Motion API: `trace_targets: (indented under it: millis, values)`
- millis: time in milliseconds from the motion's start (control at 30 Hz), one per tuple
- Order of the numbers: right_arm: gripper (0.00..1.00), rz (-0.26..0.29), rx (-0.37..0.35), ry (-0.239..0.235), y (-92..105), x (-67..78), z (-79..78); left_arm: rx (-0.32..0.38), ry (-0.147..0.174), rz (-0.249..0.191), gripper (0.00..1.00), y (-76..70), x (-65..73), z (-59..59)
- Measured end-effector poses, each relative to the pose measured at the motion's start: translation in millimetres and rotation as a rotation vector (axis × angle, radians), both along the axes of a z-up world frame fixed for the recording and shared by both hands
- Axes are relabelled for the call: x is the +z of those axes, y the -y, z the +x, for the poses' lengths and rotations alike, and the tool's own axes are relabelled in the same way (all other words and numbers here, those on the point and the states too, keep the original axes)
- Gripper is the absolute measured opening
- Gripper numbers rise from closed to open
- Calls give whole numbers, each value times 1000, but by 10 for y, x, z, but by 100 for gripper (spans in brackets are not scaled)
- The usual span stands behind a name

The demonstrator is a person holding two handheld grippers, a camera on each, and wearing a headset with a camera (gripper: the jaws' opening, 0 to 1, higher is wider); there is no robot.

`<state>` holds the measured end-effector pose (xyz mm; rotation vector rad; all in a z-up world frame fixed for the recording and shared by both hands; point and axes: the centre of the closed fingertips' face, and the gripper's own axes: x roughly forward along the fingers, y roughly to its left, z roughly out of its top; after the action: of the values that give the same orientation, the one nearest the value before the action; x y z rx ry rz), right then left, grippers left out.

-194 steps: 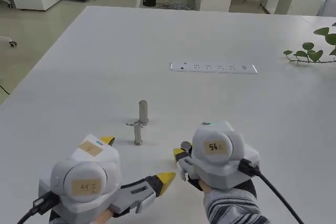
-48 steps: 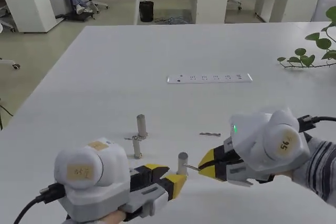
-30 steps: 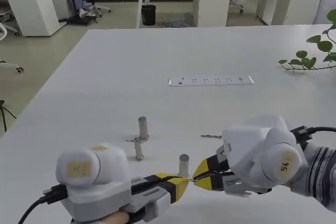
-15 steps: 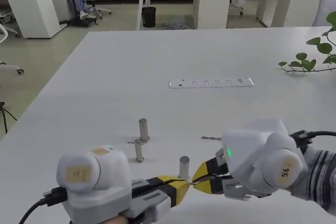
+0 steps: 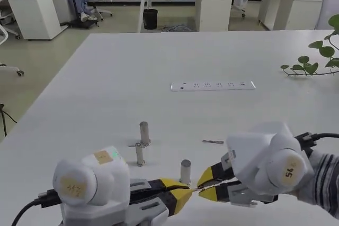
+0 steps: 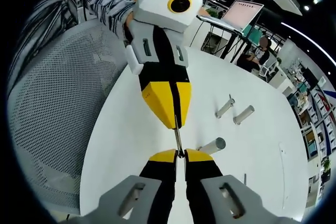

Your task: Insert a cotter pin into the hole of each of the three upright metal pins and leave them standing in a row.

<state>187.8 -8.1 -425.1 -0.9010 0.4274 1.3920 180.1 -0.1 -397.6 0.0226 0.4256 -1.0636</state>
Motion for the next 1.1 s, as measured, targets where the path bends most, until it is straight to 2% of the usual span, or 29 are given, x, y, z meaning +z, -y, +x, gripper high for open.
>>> trace_targets:
  millis: [167,300,433,467,533,567,633,667,767,967,1000,1033,1100]
  values:
    - [0,7,9,-17,4,9,-53,-45,13,4,0,-1,12,-35]
    - [0,2,13,-19,19,23,-63,-53,24,37,0,-17,-33,-35]
    - [0,-10,15,-2,34,30,-44,-42,42,56,0,-14,-52,-25]
    - [0,-14,14,2,38,26,-39,-29,55,62,0,-15,-53,-1]
    - [0,-20,5,11,46,21,-19,-19,57,69,2,-16,-69,20]
    - [0,-20,-4,17,51,22,3,-9,60,68,5,-18,-69,35]
    - [0,-19,-20,20,63,24,41,10,86,58,11,-12,-48,65]
    - [0,-22,-39,37,83,32,94,23,91,55,13,-13,-46,81]
    - [0,-36,-83,56,146,25,210,64,128,83,16,-43,-70,147]
    - [0,-78,-170,55,285,-57,385,175,161,104,24,-140,-136,305]
    - [0,-83,-177,54,298,-76,403,181,160,103,24,-145,-149,317]
    - [0,-97,-184,55,322,-106,426,218,148,97,25,-177,-161,353]
    - [0,-109,-193,60,347,-138,459,254,154,85,25,-204,-157,398]
